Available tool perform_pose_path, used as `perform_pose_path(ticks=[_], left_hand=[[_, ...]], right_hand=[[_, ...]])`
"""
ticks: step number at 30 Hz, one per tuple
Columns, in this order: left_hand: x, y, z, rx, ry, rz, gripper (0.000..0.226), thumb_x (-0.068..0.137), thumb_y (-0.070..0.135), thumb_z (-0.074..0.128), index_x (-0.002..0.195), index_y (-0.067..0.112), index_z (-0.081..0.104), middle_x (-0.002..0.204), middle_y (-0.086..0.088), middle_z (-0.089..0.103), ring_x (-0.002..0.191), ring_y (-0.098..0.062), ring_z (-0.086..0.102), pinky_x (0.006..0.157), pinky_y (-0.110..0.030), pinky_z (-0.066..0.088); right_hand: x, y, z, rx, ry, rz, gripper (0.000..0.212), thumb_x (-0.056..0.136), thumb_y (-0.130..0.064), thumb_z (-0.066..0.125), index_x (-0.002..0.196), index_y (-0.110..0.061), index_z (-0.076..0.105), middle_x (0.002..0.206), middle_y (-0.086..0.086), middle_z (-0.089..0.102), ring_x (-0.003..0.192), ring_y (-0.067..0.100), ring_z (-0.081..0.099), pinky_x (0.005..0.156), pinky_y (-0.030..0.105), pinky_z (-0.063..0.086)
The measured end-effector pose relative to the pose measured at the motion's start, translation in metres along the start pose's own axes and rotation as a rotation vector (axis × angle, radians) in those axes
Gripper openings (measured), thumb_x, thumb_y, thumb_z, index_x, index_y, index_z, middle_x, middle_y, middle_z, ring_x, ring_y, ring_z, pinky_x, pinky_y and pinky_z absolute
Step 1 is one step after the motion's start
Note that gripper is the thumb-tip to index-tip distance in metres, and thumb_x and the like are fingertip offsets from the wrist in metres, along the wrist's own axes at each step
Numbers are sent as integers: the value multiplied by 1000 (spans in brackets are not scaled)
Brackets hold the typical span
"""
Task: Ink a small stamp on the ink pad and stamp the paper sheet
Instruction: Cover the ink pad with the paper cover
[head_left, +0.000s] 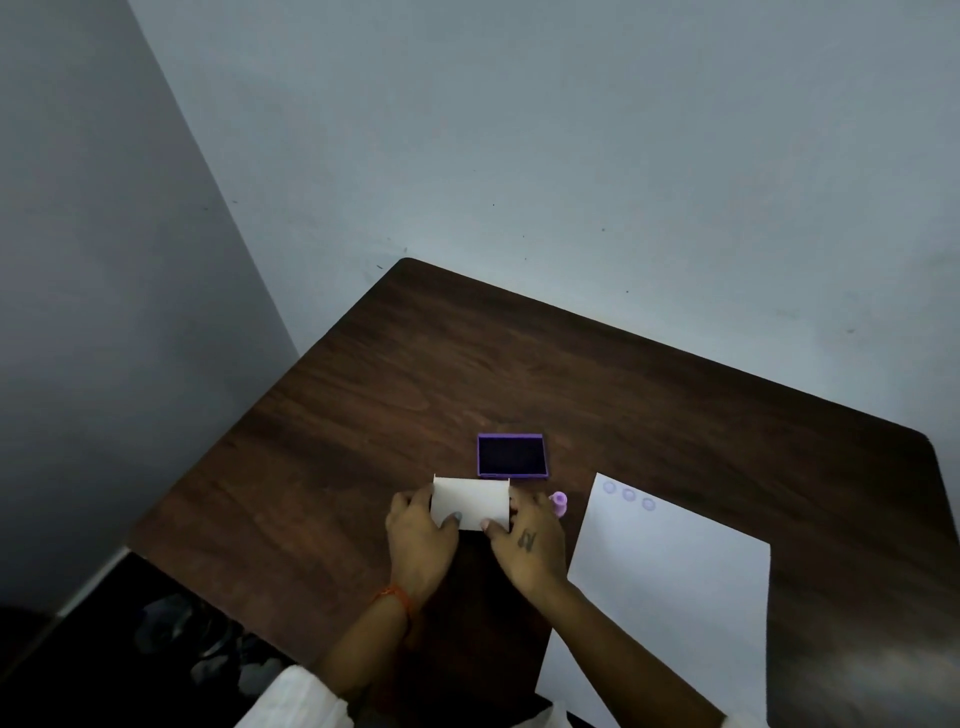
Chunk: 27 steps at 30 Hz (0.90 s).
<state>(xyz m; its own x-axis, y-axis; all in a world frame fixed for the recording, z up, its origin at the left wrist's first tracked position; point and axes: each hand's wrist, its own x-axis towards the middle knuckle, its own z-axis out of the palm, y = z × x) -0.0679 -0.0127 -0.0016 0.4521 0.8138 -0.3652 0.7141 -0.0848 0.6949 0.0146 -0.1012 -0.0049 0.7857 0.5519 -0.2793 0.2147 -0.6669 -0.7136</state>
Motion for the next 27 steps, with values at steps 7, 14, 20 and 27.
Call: perform_pose_path(ticks=[7,14,20,27], left_hand=[[8,37,4,-61,11,109,54,84,14,65,134,8,45,138,-14,46,129,-29,42,109,-44,38],[13,49,20,-57,-63,76,52,84,17,65,132,11,46,137,-13,48,127,-30,43,108,-44,40],[17,46,28,-46,-85,10,55,84,16,65,134,12,44,138,-13,46,129,-30,41,109,-45,39],[20,47,35,-42,-89,16,50,85,14,63,133,12,46,136,-13,47,127,-29,43,108,-46,40]], right_hand=[[17,-8,-30,37,154,13,48,81,-21,67,126,-15,49,129,9,56,116,25,55,98,39,51],[30,-4,-41,-43,152,74,46,82,-29,66,123,-16,51,127,8,59,114,26,57,97,37,49],[35,0,-36,-57,96,92,48,84,-26,64,127,-14,48,130,10,57,117,28,55,102,38,45],[38,5,-34,-46,85,113,53,85,-25,63,133,-13,42,136,10,52,122,28,52,107,40,42]])
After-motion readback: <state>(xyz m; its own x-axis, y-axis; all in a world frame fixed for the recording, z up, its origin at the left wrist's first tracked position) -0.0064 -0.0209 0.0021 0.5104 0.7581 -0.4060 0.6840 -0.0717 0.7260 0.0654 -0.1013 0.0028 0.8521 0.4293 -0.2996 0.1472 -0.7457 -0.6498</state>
